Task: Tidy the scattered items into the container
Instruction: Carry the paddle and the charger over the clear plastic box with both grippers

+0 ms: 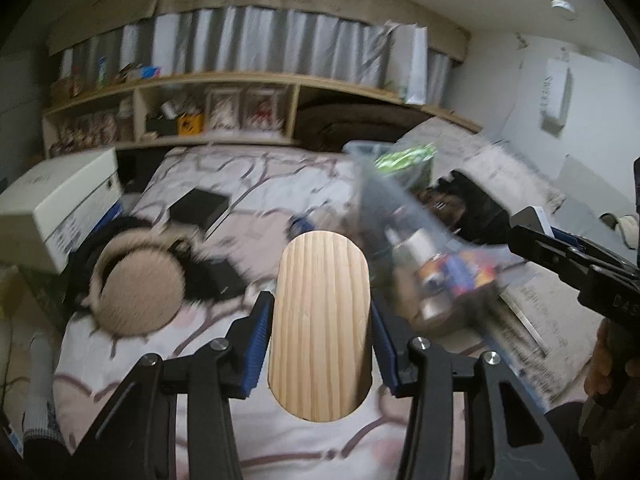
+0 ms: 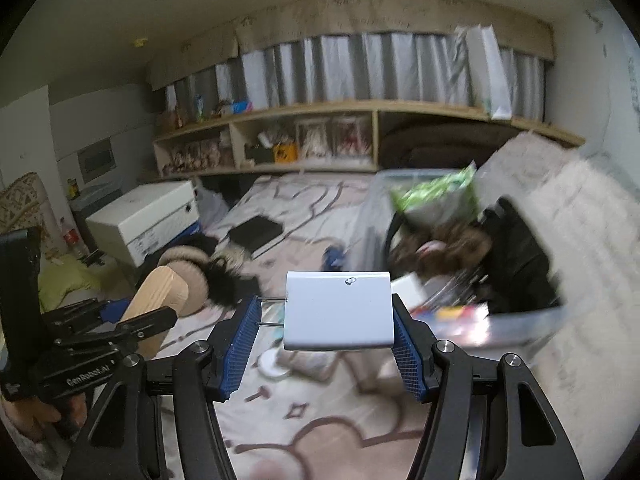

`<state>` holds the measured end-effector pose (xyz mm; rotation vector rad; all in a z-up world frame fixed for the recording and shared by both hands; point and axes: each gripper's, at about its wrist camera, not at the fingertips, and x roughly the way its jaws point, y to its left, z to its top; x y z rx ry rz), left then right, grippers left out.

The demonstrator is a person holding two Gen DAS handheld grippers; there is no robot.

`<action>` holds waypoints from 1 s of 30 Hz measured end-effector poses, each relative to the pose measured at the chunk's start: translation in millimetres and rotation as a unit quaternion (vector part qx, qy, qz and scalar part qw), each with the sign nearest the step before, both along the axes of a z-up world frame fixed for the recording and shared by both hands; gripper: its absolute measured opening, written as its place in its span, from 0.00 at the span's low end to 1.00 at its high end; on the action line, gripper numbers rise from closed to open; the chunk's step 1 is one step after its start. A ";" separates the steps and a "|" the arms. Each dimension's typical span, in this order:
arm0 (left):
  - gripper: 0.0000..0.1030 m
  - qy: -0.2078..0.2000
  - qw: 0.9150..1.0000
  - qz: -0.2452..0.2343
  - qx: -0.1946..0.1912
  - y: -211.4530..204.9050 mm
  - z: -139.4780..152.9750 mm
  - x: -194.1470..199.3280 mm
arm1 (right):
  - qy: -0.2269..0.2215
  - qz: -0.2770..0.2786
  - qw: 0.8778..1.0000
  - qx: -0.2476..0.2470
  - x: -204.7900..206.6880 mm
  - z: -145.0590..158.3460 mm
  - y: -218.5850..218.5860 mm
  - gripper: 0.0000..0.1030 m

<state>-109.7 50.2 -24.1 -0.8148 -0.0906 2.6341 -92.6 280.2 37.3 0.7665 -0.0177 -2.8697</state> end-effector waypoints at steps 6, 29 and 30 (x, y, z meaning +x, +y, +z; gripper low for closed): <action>0.45 0.022 0.999 -0.034 0.002 40.4 31.7 -12.5 | 0.000 -0.004 1.000 -0.017 -10.6 29.6 45.3 0.61; 0.45 0.012 0.995 -0.092 0.025 145.4 63.9 -88.7 | -0.208 -0.014 0.978 -0.007 -136.5 -7.8 114.9 0.61; 0.45 0.009 0.995 -0.092 0.025 147.4 62.8 -90.9 | -0.218 -0.014 0.976 -0.006 -140.5 -11.8 115.9 0.61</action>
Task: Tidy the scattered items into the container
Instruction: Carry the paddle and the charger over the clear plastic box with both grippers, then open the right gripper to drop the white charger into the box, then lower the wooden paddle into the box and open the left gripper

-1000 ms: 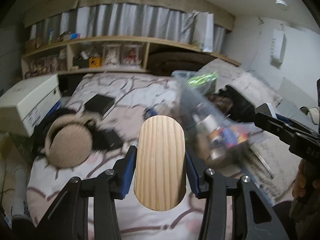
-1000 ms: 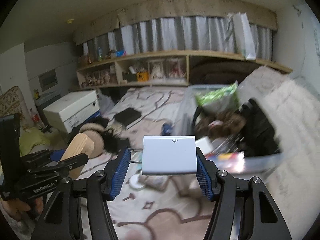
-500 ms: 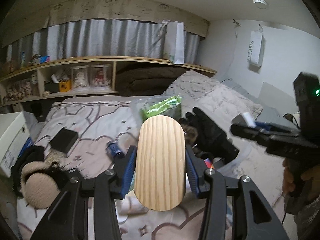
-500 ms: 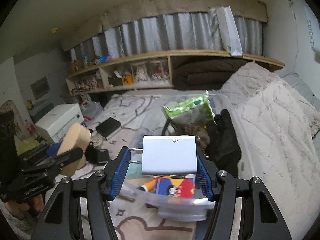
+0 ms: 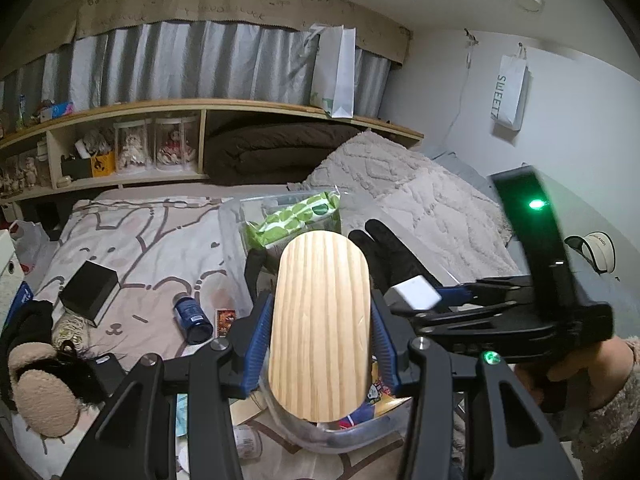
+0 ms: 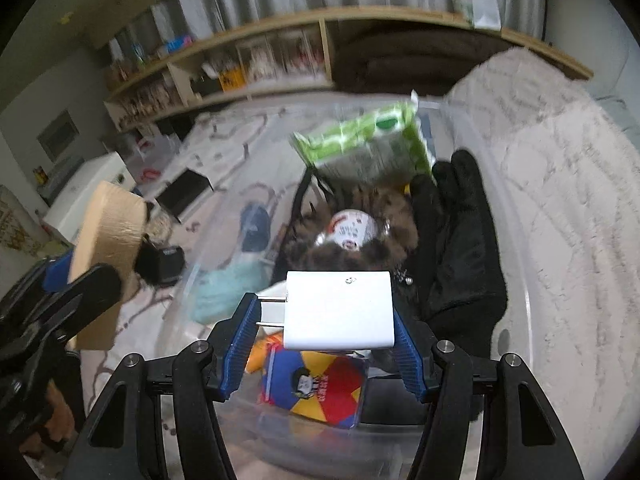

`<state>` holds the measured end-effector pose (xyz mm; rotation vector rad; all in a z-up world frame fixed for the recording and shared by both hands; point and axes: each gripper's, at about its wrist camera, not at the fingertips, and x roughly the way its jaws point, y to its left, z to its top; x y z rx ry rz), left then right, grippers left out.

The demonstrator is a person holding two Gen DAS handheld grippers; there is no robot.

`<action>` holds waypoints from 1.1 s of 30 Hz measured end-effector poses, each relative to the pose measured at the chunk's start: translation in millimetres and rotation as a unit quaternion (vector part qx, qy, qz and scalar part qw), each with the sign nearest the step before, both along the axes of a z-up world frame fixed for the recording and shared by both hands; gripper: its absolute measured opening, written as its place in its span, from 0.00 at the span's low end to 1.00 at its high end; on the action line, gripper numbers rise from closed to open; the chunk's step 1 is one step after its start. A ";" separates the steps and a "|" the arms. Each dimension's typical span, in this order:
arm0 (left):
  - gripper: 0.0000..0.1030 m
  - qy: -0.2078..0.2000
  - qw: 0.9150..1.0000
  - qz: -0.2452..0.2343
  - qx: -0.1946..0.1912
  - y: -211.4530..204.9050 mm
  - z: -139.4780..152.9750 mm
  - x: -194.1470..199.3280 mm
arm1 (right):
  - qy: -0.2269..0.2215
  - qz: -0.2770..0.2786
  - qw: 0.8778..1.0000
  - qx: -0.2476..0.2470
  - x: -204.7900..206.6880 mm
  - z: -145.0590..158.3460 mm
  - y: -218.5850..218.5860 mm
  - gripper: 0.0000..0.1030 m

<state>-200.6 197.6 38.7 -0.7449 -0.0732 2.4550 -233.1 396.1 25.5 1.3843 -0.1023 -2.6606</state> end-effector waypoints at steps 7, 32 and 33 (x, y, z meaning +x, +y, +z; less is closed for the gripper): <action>0.45 -0.017 1.000 0.007 0.005 5.5 -8.6 -14.3 | -0.036 -0.008 0.999 0.022 -16.8 -23.2 5.5 0.72; 0.45 -0.121 0.992 0.019 0.041 37.7 -21.2 -74.9 | 0.061 0.023 0.997 0.049 41.3 -14.1 3.1 0.88; 0.45 -0.127 0.991 0.019 0.043 40.4 -22.8 -76.9 | 0.061 0.022 0.997 0.049 41.7 -16.1 3.1 0.88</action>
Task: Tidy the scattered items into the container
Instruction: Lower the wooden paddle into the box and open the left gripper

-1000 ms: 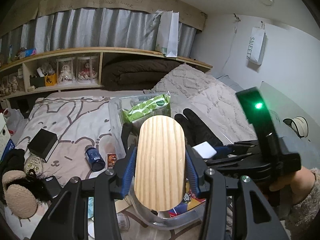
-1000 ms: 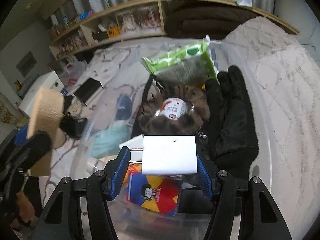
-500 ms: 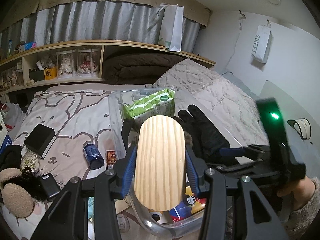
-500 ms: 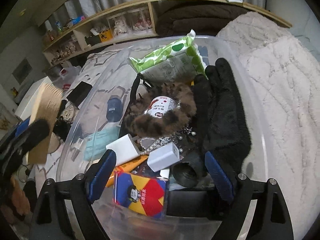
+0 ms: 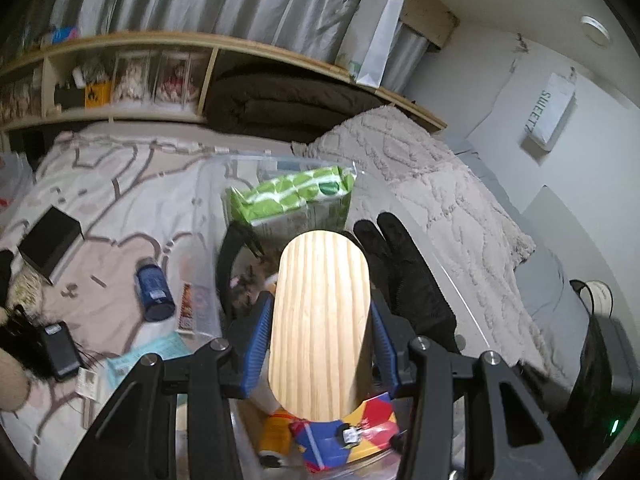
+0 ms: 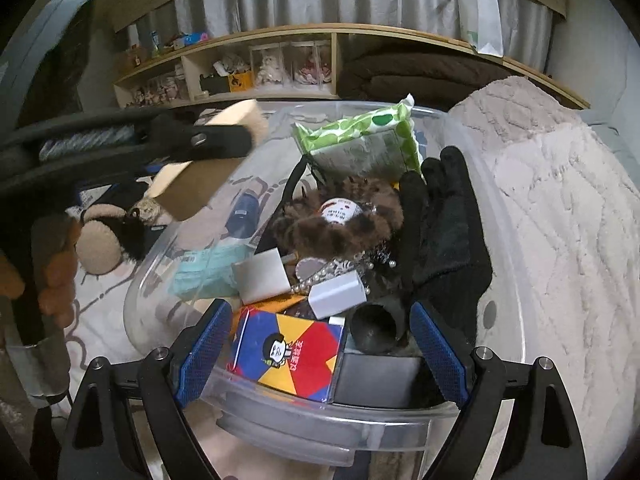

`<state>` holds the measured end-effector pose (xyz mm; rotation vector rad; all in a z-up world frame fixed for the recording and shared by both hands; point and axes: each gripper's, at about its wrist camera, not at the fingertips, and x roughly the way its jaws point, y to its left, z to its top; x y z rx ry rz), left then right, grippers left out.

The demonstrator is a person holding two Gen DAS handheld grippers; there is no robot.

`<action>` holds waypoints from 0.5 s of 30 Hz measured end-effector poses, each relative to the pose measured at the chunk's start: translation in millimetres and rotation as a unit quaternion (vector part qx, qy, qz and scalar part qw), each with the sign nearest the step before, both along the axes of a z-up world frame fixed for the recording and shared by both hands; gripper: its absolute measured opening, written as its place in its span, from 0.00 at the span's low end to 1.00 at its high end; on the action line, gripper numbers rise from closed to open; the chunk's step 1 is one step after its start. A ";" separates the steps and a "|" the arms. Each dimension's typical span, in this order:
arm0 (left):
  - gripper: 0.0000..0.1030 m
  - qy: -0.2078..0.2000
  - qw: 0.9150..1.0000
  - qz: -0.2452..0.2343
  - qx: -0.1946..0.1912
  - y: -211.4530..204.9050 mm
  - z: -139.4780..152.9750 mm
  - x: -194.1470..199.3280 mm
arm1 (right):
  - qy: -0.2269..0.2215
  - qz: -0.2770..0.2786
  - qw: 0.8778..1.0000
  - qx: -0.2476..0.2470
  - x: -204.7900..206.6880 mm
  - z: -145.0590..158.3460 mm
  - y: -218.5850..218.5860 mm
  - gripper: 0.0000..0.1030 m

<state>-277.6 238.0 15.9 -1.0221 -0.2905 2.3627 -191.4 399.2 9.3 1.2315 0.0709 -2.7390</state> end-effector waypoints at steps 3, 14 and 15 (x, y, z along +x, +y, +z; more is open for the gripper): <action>0.45 -0.013 1.000 0.000 -0.004 11.7 -2.6 -10.7 | 0.001 -0.007 1.000 -0.005 2.5 -3.8 2.3 0.88; 0.45 -0.067 0.997 0.022 -0.021 43.2 -15.5 -61.2 | 0.017 -0.014 0.999 -0.043 5.8 -1.2 13.2 0.88; 0.45 -0.067 0.997 0.023 -0.025 45.8 -17.1 -64.2 | 0.016 -0.013 0.999 -0.044 5.2 -1.3 13.8 0.88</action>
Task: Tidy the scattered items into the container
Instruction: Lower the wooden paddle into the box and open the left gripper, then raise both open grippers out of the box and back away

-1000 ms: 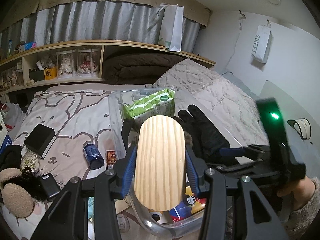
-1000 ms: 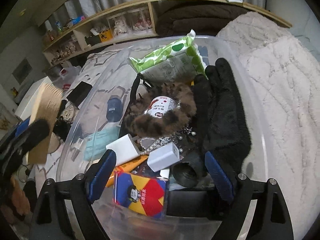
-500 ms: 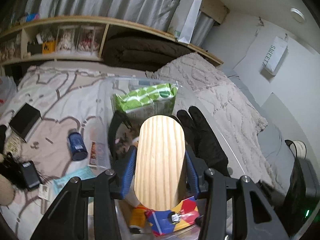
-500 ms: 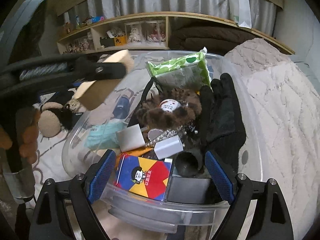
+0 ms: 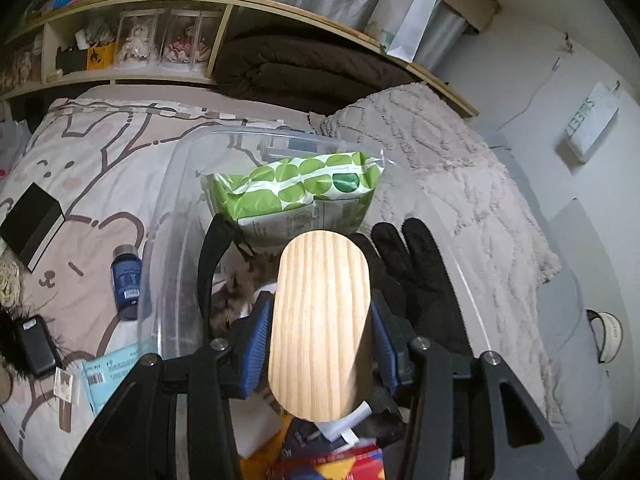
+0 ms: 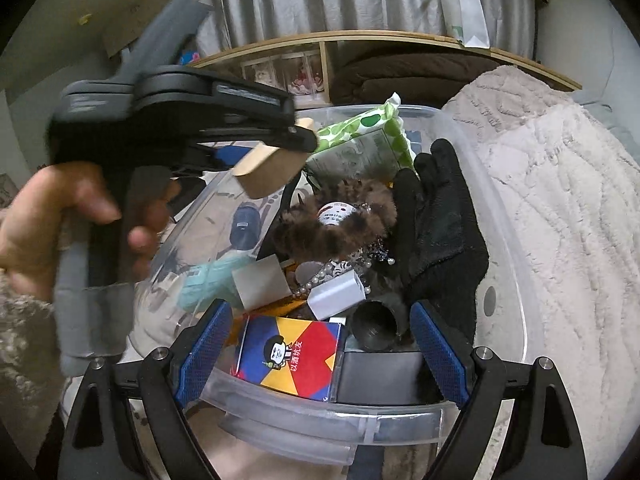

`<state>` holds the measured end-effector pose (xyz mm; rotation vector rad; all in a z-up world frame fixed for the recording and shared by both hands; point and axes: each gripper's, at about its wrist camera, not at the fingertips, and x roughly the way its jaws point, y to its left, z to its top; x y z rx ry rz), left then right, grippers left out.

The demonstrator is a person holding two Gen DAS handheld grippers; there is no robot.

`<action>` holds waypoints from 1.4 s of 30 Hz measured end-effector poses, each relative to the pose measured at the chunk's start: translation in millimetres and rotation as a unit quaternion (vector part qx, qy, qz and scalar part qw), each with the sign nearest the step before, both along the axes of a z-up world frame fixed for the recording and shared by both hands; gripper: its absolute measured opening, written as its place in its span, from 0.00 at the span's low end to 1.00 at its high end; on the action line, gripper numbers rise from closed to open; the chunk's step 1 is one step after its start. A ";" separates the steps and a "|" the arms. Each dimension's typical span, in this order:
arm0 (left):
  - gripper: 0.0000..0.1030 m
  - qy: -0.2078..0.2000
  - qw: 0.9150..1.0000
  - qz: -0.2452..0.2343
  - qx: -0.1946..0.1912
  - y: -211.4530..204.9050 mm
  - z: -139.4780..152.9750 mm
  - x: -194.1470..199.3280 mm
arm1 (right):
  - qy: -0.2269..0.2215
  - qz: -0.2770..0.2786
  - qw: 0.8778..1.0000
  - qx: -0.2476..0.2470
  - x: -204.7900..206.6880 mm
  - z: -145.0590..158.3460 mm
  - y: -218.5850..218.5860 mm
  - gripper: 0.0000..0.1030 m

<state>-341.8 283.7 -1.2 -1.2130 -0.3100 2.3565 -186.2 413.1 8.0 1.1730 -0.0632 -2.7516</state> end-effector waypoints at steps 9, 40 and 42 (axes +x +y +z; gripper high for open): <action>0.48 -0.048 0.999 0.022 -0.002 4.4 -21.9 -36.5 | -0.005 -0.003 1.000 0.004 -10.1 -3.7 7.0 0.88; 0.88 0.063 0.993 -0.045 -0.084 -29.4 42.2 44.6 | 0.017 -0.061 0.998 -0.008 11.7 34.4 6.4 0.88; 0.91 0.072 0.993 -0.044 -0.077 -35.9 44.2 54.9 | 0.026 -0.067 0.997 -0.010 16.5 38.2 5.8 0.88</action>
